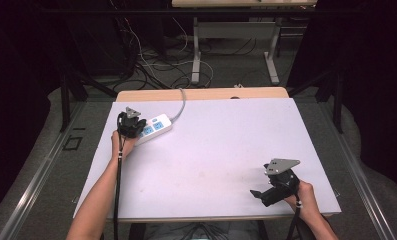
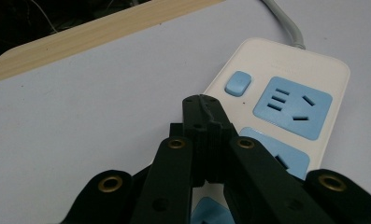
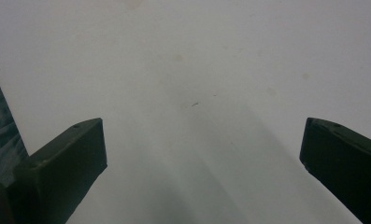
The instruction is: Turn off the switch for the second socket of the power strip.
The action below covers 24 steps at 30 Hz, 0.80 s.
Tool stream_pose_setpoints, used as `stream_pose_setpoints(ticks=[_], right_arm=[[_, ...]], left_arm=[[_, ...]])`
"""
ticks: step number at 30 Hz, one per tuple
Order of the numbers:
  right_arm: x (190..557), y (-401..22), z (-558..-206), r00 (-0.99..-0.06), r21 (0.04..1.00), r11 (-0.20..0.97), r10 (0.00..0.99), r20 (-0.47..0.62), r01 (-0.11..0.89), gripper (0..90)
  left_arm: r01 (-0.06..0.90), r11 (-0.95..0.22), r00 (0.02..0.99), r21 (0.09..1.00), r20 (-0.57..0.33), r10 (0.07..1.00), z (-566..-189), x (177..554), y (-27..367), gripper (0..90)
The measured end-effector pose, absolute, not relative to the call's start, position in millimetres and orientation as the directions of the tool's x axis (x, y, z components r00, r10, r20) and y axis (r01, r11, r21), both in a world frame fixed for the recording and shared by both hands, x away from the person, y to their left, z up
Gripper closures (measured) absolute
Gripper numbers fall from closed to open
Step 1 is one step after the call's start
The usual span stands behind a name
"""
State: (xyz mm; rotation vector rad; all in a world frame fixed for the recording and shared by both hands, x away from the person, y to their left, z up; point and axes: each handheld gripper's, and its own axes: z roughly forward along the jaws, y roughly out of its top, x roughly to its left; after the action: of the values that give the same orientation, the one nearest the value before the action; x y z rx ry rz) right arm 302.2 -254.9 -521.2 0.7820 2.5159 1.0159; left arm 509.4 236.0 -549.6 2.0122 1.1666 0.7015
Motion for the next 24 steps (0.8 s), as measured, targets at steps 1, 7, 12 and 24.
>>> stream_pose_setpoints(ticks=[1,7,12,24], right_arm=[[302.2,-254.9,-521.2,-0.800,0.712,0.598,0.594,-0.084,0.369,0.3],[302.2,-255.0,-521.1,-0.799,0.711,0.598,0.595,-0.086,0.369,0.3],[302.5,-255.1,-521.1,-0.802,0.712,0.600,0.591,-0.089,0.363,0.2],[302.3,-254.7,-521.3,-0.801,0.711,0.598,0.593,-0.084,0.369,0.2]], left_arm=[[0.510,-0.351,0.448,0.785,0.106,0.888,-549.6,509.4,235.9,90.0],[0.511,-0.354,0.448,0.784,0.108,0.887,-549.5,509.3,235.8,90.0],[0.509,-0.352,0.447,0.786,0.108,0.888,-549.7,509.4,235.6,90.0],[0.510,-0.351,0.443,0.785,0.109,0.890,-549.6,509.2,235.1,90.0]])
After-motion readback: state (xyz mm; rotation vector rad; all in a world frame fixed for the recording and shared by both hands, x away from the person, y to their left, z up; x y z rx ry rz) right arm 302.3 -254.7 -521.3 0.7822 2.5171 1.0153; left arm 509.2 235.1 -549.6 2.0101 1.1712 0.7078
